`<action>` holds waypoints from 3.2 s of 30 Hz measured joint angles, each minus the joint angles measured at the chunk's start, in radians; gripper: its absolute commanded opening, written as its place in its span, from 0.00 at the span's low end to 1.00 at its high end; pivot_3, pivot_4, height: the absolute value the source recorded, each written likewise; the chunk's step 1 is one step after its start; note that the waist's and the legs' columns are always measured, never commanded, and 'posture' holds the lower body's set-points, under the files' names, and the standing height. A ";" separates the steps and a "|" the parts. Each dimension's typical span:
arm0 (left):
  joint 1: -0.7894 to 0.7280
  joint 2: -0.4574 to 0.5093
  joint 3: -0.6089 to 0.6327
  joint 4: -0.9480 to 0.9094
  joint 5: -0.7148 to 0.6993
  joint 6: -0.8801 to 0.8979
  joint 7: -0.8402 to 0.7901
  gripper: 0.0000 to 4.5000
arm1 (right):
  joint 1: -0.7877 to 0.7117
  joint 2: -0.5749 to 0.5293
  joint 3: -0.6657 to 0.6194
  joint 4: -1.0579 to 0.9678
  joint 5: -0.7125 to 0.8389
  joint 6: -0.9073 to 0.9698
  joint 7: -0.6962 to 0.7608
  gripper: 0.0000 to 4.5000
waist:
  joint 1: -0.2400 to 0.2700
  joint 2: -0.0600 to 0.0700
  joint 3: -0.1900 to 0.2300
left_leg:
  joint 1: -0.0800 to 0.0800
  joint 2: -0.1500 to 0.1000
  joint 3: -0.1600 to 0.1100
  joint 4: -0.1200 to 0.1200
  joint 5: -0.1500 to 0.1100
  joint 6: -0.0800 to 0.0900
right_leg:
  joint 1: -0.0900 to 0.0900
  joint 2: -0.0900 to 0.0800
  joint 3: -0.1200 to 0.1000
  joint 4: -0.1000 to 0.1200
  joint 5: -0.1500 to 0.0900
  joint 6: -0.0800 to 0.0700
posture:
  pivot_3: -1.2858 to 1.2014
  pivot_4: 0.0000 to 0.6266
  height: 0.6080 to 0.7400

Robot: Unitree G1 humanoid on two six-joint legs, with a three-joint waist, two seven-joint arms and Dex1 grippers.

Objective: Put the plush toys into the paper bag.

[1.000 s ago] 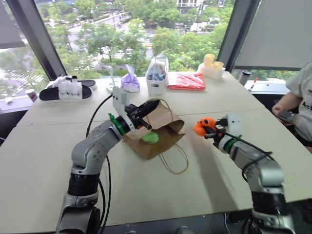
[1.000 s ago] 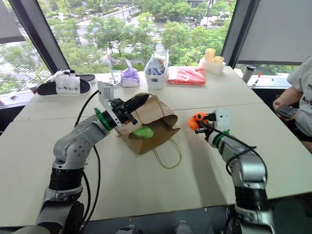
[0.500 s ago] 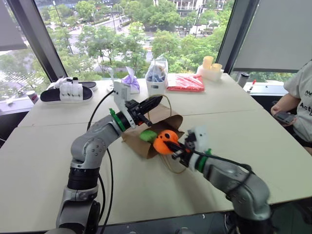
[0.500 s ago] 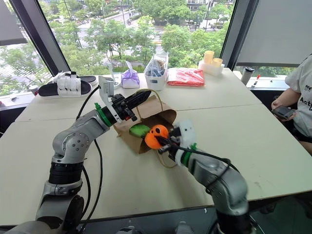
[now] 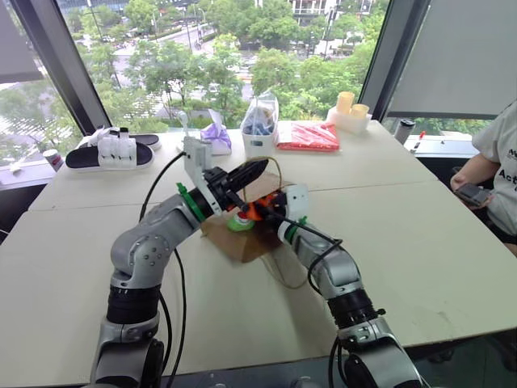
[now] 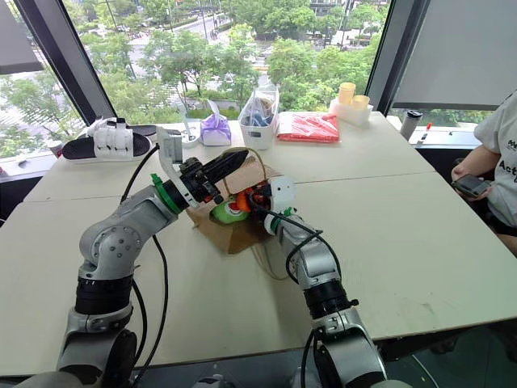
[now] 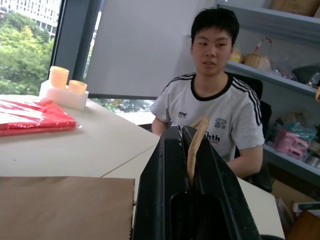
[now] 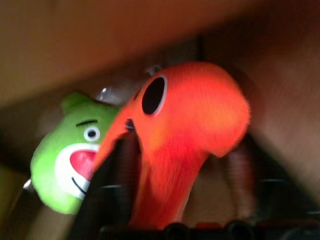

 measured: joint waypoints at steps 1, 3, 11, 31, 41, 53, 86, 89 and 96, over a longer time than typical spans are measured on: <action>0.000 -0.002 0.000 0.000 0.000 -0.001 0.002 0.00 | 0.000 0.001 0.002 0.003 -0.004 -0.002 0.005 1.00 | 0.000 0.000 0.000 | 0.000 0.000 0.000 0.000 0.000 0.000 | 0.000 0.000 0.000 0.000 0.000 0.000 | 0.52 0.24 1.00; 0.000 -0.003 0.000 0.000 0.000 -0.001 0.003 0.00 | 0.006 -0.013 0.008 -0.020 -0.010 0.009 0.025 1.00 | -0.001 0.000 0.000 | 0.000 0.000 0.000 0.000 0.000 0.000 | 0.000 0.000 0.000 0.000 0.000 0.000 | 0.52 0.24 1.00; -0.012 0.002 0.002 0.049 0.004 -0.022 -0.022 0.00 | 0.254 -0.249 -0.060 -0.704 0.158 0.313 0.180 1.00 | 0.006 0.000 0.000 | -0.004 -0.001 -0.002 0.001 0.000 0.000 | -0.001 -0.001 -0.001 -0.001 0.000 0.000 | 0.52 0.24 1.00; -0.036 -0.011 0.002 0.089 0.043 -0.067 -0.064 0.00 | 0.439 -0.308 -0.016 -0.483 0.066 0.227 0.177 0.72 | 0.001 0.000 0.000 | 0.006 0.000 0.001 0.001 0.000 0.000 | 0.008 0.000 0.000 -0.001 0.000 0.000 | 0.52 0.24 1.00; -0.035 -0.010 0.003 0.085 0.046 -0.067 -0.039 0.00 | 0.426 -0.334 0.012 -0.498 0.042 0.244 0.227 0.01 | 0.003 0.000 0.000 | 0.006 0.000 0.001 0.000 0.000 0.000 | 0.007 0.000 0.000 -0.001 0.000 0.000 | 0.52 0.24 1.00; -0.157 0.006 0.034 0.211 0.060 -0.104 -0.030 0.00 | 0.113 -0.510 -0.200 -0.824 0.236 0.549 0.296 0.01 | 0.009 -0.001 0.001 | 0.004 0.000 0.000 0.001 0.000 0.001 | 0.006 -0.001 -0.001 -0.003 -0.001 0.001 | 0.52 0.24 1.00; 0.062 0.275 0.054 0.120 -0.009 0.117 -0.292 1.00 | -0.009 -0.558 -0.454 -0.765 0.484 0.642 0.233 0.98 | 0.006 0.000 0.001 | -0.004 0.000 0.000 0.001 -0.001 0.001 | -0.001 -0.001 -0.001 -0.002 0.000 0.001 | 0.52 0.24 1.00; 0.125 0.304 0.052 0.109 -0.022 0.141 -0.329 1.00 | 0.029 -0.561 -0.557 -0.729 0.480 0.634 0.180 0.98 | 0.008 0.000 0.001 | -0.004 0.000 0.000 0.001 0.000 0.001 | -0.001 -0.001 0.000 -0.002 0.000 0.000 | 0.52 0.24 1.00; 0.204 0.316 0.020 0.117 0.008 0.126 -0.375 1.00 | 0.264 -0.508 -0.520 -0.734 0.466 0.590 0.150 0.93 | 0.001 0.001 0.001 | -0.004 0.001 0.001 0.001 0.000 0.001 | -0.002 -0.001 0.000 -0.001 0.000 0.000 | 0.52 0.24 1.00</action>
